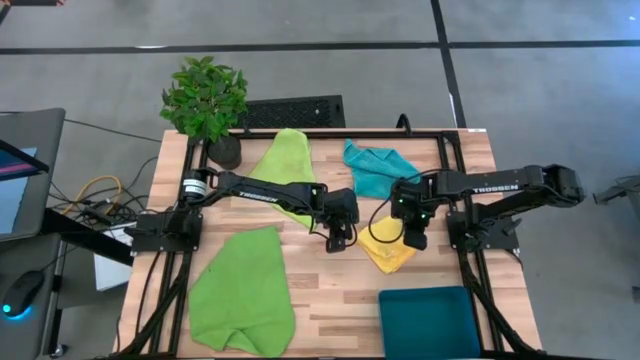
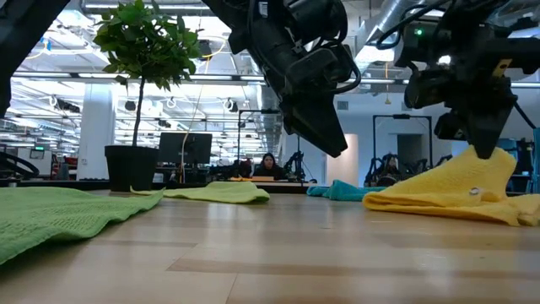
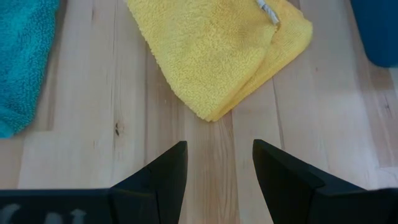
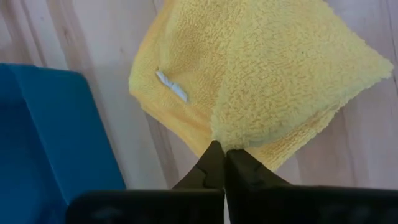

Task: Fold microfiber towels
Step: Fold the yellow towel

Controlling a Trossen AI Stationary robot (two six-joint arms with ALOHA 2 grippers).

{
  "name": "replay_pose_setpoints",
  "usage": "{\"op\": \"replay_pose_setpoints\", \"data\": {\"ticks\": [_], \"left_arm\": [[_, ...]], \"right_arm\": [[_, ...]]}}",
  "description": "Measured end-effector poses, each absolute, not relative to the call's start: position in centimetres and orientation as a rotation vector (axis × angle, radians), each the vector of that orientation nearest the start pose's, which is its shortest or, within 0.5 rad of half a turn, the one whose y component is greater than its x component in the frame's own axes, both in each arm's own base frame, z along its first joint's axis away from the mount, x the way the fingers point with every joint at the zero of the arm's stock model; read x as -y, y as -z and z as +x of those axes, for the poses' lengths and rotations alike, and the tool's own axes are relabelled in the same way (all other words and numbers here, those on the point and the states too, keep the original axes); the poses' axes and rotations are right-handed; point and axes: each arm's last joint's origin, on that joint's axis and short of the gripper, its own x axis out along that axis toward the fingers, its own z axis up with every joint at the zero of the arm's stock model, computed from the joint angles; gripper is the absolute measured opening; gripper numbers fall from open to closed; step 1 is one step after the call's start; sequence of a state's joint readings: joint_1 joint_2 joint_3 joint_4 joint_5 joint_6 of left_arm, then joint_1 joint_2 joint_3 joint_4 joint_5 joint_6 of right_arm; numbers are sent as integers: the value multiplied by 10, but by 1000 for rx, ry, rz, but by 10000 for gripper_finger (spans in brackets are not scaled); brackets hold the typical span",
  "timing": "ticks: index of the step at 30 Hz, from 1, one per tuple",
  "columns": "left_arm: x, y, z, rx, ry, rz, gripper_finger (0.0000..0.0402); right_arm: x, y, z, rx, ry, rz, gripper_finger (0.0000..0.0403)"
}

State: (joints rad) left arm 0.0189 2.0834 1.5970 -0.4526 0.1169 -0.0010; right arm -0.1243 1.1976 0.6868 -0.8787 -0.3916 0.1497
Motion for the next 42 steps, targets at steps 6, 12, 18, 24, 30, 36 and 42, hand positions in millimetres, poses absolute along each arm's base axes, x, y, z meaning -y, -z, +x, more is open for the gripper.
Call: {"op": "replay_pose_setpoints", "data": {"ticks": [6, 12, 18, 24, 30, 36, 42], "left_arm": [[-5, -194, 451, -937, 90, -65, 174], [-5, -194, 451, -937, 90, -64, 174], [-5, -194, 451, -940, 90, -65, 174], [-5, -194, 451, -943, 90, -65, 174], [-5, -194, 451, -941, 98, -50, 174], [-5, -194, 451, -940, 104, -38, 174], [-5, -194, 451, -940, 108, -30, 174]], "right_arm": [[12, -189, 184, -1360, -119, 484, 53], [12, -189, 186, -1349, -78, 535, 87], [12, -189, 186, -1358, -20, 608, 147], [11, -189, 181, -1418, 49, 730, 213], [4, -190, 185, -1391, -33, 703, 229], [3, -190, 187, -1381, 23, 739, 219], [7, -191, 186, -1354, 199, 723, 215]]}}
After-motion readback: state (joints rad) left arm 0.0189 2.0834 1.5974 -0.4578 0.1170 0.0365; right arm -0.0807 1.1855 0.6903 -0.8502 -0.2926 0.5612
